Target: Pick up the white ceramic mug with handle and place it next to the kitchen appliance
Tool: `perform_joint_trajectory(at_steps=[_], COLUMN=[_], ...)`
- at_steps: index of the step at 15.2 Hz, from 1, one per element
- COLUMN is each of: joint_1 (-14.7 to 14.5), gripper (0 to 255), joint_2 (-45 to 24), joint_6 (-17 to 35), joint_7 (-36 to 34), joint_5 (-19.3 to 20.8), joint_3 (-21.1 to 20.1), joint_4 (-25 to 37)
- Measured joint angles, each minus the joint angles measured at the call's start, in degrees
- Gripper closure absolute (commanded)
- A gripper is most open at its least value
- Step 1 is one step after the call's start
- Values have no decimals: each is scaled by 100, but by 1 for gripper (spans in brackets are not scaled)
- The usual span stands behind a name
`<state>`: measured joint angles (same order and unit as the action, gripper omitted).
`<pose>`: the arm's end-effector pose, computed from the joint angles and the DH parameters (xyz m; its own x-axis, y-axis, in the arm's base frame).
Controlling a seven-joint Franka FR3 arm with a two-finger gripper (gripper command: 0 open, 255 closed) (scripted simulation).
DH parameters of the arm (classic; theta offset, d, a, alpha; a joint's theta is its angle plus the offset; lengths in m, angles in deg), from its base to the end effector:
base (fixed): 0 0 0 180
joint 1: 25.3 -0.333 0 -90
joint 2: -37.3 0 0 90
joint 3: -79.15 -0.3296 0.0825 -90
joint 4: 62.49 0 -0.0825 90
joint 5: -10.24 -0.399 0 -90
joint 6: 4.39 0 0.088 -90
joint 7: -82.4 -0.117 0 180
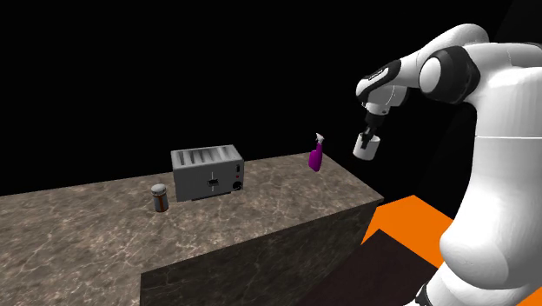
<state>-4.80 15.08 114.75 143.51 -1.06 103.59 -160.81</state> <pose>0.5011 -0.4469 0.3761 0.9765 0.2144 0.0210 0.2144 -0.9767 0.0044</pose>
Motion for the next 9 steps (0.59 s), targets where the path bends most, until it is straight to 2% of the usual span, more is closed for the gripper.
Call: perform_joint_trajectory(at_steps=[9], joint_1=[-809], gripper=[255], joint_2=[537], joint_6=[211], joint_7=[-1060], joint_5=[308], joint_3=[-210], joint_4=[-654])
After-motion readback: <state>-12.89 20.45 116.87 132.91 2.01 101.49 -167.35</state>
